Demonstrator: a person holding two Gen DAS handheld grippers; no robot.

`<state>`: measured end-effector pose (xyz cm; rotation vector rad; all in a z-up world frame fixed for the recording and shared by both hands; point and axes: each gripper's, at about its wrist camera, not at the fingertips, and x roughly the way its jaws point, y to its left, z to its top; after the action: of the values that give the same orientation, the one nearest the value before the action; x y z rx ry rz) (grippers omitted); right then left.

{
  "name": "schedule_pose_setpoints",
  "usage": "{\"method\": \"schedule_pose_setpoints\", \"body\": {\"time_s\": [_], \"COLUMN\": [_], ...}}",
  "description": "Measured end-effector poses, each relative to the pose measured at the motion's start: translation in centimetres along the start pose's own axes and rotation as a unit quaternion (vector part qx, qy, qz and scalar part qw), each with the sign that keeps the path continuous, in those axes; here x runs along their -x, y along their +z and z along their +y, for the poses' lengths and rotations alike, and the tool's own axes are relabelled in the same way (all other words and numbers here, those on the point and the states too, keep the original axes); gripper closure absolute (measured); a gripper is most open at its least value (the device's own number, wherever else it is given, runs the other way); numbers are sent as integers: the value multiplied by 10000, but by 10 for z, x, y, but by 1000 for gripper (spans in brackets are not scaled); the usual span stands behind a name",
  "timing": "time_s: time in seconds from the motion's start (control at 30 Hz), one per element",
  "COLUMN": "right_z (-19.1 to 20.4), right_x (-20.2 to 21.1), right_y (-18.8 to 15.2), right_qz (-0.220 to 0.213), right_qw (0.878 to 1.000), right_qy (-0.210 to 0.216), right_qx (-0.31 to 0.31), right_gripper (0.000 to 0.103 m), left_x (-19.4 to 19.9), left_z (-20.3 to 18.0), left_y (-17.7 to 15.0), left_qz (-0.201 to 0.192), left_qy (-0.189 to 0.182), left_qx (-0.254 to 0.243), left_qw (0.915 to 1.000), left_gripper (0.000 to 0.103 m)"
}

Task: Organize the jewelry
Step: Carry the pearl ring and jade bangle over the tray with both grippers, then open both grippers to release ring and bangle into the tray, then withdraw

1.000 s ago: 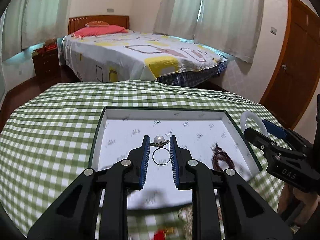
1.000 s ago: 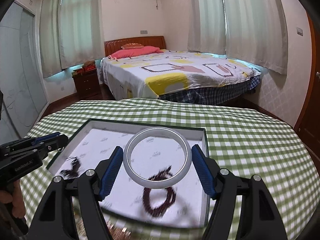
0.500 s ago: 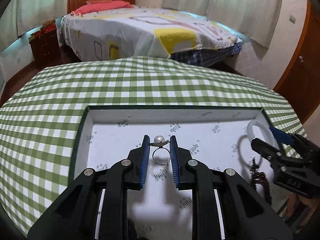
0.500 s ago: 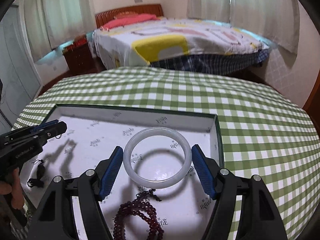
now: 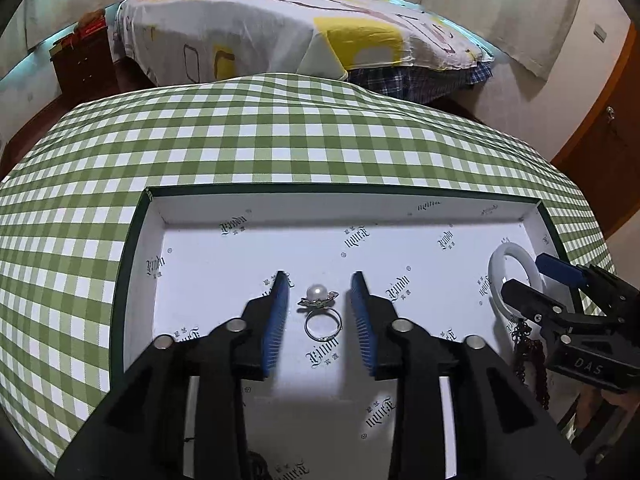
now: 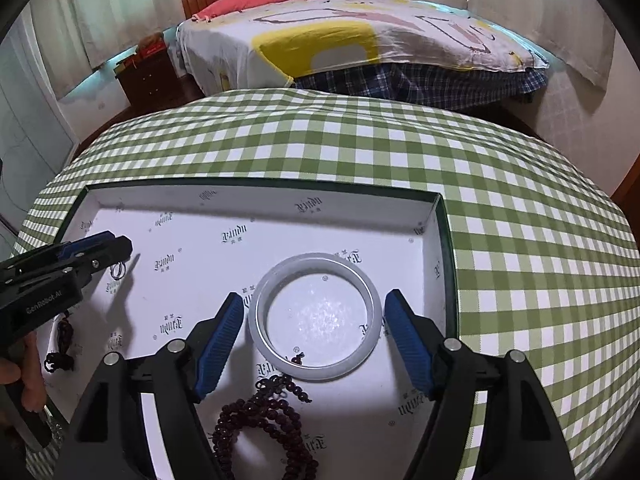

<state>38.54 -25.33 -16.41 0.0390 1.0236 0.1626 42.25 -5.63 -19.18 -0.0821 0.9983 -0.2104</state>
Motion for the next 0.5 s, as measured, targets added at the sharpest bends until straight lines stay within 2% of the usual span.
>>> {"method": "schedule_pose_setpoints", "body": {"time_s": [0.1,0.2,0.33,0.5], "right_z": [-1,-1,2,9], "right_x": [6,22,47,78], "right_y": [0,-5,-17,-40], "right_qz": [-184,-521,-923,-1264], "right_qw": [9998,9986,9956,9919], "right_qy": [10,-29,43,-23], "right_qx": [-30,-78,-171,-143], "right_gripper": [32,32,31,31], "left_x": [8,22,50,91], "left_z": [3,4,4,0], "left_y": [-1,-4,-14,-42], "left_qz": [-217,-522,-922,-1275], "left_qy": [-35,7,-1,14], "left_qx": [72,89,85,36], "left_qw": [9997,9986,9957,9918], "left_gripper": [52,48,47,46]}}
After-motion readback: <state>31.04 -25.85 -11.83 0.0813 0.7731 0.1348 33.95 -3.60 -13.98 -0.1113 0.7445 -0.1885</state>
